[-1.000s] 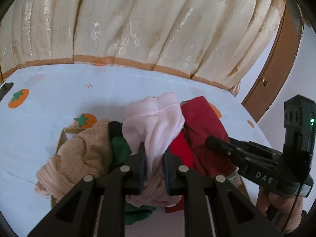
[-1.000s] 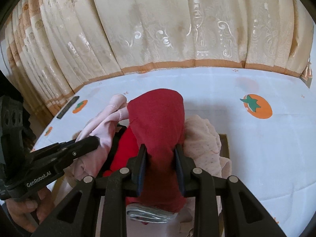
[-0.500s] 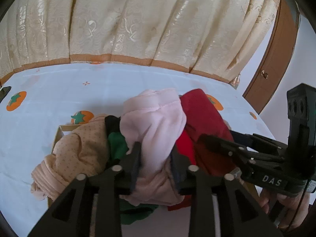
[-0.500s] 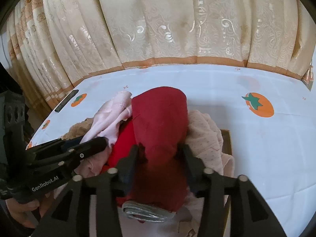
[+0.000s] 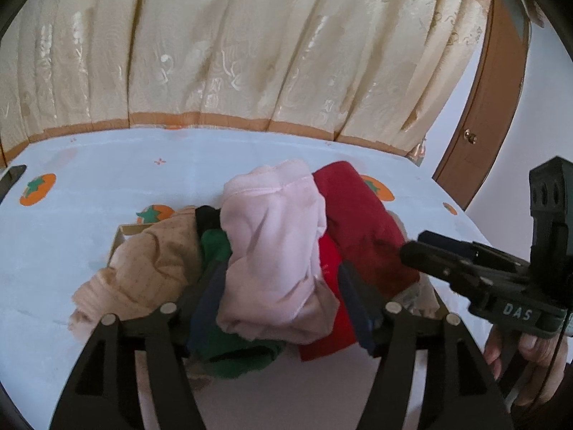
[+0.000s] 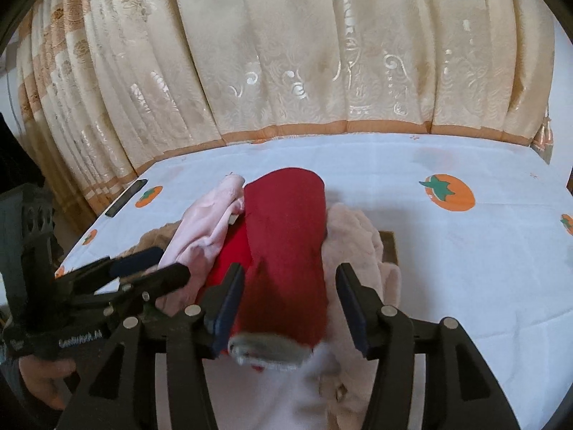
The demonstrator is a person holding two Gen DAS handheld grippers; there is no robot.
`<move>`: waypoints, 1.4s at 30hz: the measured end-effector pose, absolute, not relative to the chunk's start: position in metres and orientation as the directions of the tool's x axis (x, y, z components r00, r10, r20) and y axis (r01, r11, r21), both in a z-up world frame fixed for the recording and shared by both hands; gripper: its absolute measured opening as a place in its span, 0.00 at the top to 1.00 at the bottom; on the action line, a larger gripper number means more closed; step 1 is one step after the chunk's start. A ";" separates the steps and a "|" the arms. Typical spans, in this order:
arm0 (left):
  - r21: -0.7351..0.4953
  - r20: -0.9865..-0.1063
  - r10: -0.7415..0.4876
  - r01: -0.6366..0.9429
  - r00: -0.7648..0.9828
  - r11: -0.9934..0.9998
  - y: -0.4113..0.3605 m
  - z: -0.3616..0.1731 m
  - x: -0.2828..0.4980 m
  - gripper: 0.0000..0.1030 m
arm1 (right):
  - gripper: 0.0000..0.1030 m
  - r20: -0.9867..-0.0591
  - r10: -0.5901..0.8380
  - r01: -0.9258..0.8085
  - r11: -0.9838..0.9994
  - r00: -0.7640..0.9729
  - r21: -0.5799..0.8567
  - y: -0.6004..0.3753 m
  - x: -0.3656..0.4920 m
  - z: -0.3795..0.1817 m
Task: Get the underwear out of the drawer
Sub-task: 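Withdraw both open grippers from the tray down toward the open drawer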
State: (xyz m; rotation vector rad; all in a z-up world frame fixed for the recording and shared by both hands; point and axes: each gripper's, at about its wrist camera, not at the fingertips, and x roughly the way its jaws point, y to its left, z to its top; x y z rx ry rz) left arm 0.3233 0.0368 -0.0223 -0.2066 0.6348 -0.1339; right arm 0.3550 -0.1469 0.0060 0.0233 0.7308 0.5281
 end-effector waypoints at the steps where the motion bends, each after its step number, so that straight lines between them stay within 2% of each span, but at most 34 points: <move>1: -0.225 -0.566 -0.187 0.068 0.803 0.972 0.036 -0.021 0.319 0.36 | 0.46 -0.630 0.472 -0.456 0.866 0.617 0.203 -0.149 0.352 0.006; 6: -0.171 -0.536 -0.183 0.106 0.824 0.980 0.029 -0.017 0.294 0.36 | 0.45 -0.620 0.497 -0.502 0.845 0.607 0.186 -0.159 0.319 0.007; 17: -0.132 -0.505 -0.232 0.191 0.831 0.973 0.013 -0.016 0.230 0.34 | 0.44 -0.610 0.564 -0.601 0.780 0.557 0.173 -0.169 0.236 0.004; 20: -0.117 -0.500 -0.242 0.212 0.831 0.970 0.009 -0.021 0.205 0.28 | 0.44 -0.620 0.560 -0.618 0.772 0.550 0.149 -0.172 0.212 0.000; 30: -0.028 -0.553 -0.201 0.223 0.808 0.974 0.001 -0.062 0.145 0.28 | 0.43 -0.730 0.485 -0.636 0.766 0.481 0.090 -0.191 0.146 -0.052; 38: 0.137 -0.543 -0.119 0.228 0.831 0.964 -0.011 -0.080 0.116 0.27 | 0.43 -0.782 0.437 -0.606 0.790 0.444 0.098 -0.197 0.131 -0.092; 42: 0.135 -0.600 -0.147 0.280 0.787 0.950 -0.017 -0.097 0.114 0.27 | 0.43 -0.814 0.407 -0.616 0.784 0.415 0.078 -0.196 0.130 -0.109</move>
